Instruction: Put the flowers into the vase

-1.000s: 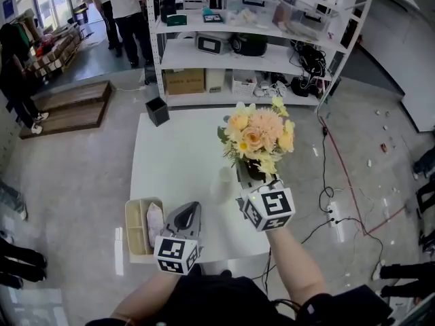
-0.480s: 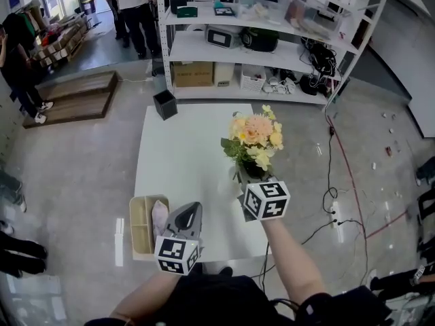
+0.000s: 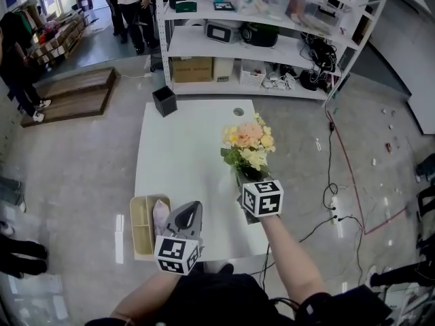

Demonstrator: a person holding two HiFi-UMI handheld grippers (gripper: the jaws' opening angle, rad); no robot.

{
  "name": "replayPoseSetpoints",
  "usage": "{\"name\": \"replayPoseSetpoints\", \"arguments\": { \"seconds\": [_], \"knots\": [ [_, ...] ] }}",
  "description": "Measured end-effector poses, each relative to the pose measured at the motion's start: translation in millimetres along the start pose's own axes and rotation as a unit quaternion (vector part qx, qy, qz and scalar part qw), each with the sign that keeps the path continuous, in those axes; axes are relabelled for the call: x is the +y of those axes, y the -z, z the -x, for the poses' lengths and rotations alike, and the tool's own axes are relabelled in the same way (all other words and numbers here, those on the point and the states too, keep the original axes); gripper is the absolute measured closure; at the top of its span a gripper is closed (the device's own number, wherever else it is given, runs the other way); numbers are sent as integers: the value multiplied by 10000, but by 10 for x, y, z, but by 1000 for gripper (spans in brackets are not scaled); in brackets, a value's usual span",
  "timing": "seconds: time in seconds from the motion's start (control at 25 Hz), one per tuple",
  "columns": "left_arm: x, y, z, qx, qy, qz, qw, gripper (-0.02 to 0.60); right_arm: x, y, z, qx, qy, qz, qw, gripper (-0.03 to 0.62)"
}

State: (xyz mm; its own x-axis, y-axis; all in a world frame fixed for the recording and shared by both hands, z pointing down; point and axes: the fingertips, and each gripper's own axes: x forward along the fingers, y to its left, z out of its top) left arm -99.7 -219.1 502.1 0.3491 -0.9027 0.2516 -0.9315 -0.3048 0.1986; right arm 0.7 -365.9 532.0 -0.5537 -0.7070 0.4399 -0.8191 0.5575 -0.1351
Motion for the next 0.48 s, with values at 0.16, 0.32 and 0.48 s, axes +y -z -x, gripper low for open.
{"name": "replayPoseSetpoints", "arguments": {
  "seconds": [0.16, 0.32, 0.48],
  "knots": [
    [31, 5, 21, -7, 13, 1, 10000, 577, 9, 93, -21, 123, 137, 232, 9996, 537],
    [62, 32, 42, -3, 28, 0, 10000, 577, 13, 175, -32, 271, 257, 435, 9984, 526],
    [61, 30, 41, -12, 83, 8, 10000, 577, 21, 219, -49, 289, 304, 573, 9975, 517]
  ]
}}
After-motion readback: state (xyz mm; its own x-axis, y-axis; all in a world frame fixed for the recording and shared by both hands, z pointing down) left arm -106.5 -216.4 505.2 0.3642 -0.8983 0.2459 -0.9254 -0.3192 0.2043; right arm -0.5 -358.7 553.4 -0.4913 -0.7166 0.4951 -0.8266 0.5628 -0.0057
